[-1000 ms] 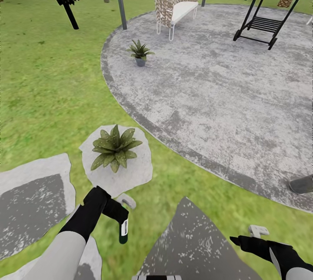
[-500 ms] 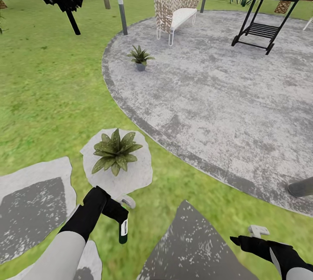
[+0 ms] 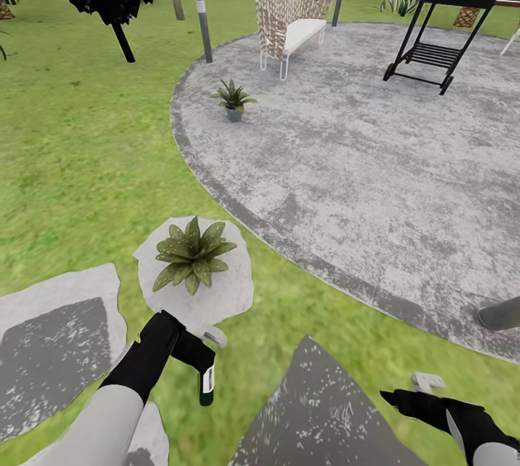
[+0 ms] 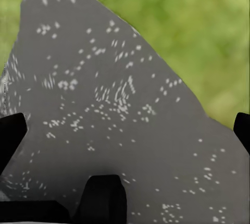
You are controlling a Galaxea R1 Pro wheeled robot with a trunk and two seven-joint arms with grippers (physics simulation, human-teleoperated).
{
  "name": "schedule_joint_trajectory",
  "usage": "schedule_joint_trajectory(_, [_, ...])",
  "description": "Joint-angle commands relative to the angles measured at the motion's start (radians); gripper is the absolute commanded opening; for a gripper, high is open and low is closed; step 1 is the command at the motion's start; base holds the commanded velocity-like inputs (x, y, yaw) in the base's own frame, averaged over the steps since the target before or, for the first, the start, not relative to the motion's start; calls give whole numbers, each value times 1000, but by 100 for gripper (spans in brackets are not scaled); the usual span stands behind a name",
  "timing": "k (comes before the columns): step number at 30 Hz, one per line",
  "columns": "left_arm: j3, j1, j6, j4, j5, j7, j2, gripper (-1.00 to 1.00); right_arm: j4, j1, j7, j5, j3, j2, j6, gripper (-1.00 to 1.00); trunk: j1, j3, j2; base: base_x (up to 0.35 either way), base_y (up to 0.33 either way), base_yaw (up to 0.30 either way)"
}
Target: Pick up the pesticide atomizer in the garden and spray insectifuge to fully cover both potted plants in the garden.
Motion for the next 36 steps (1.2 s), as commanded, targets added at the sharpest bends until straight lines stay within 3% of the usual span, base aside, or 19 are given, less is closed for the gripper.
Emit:
schedule_joint_trajectory(1, [-1,5,0,5,-2,-3,-6,-100,-8,-7,13,0,-3,6,11,100,0,-1,0,0,0,0])
schedule_joint_trajectory(4, [-6,22,-16,22,3,-2,-6,-100,-17,-23,30,-19,14,23,28,100,0,-1,0,0,0,0])
schedule_joint_trajectory(6, [-3,34,-16,21,-10,-12,-6,-100,-6,-17,30,-7,21,14,28,100,0,-1,0,0,0,0])
schedule_joint_trajectory(11, [0,62,10,-7,-35,-18,-6,-100,2,-14,2,14,-8,-14,-1,100,0,-1,0,0,0,0])
schedule_joint_trajectory(18, [0,99,47,-46,-36,-17,-10,-100,-2,-14,-37,16,-47,-19,-16,100,0,-1,0,0,0,0])
schedule_joint_trajectory(23, [0,94,48,-74,-36,-19,-17,-100,-4,-14,-38,18,-75,-18,-15,100,0,-1,0,0,0,0])
schedule_joint_trajectory(28, [0,91,48,-164,-36,-21,-17,-100,-26,-14,-38,22,-71,-17,-14,100,0,-1,0,0,0,0])
schedule_joint_trajectory(32, [-1,90,46,-191,-36,-22,-16,-100,-138,-14,-36,21,-68,-16,-14,100,0,-1,0,0,0,0])
schedule_joint_trajectory(34, [-14,90,12,-193,-36,-23,-15,-100,-158,-14,-35,21,-66,-16,-13,100,0,-1,0,0,0,0])
schedule_joint_trajectory(36, [-28,90,-40,-193,-36,-24,-14,-100,-163,-14,-35,21,-32,-16,-12,100,0,-1,0,0,0,0])
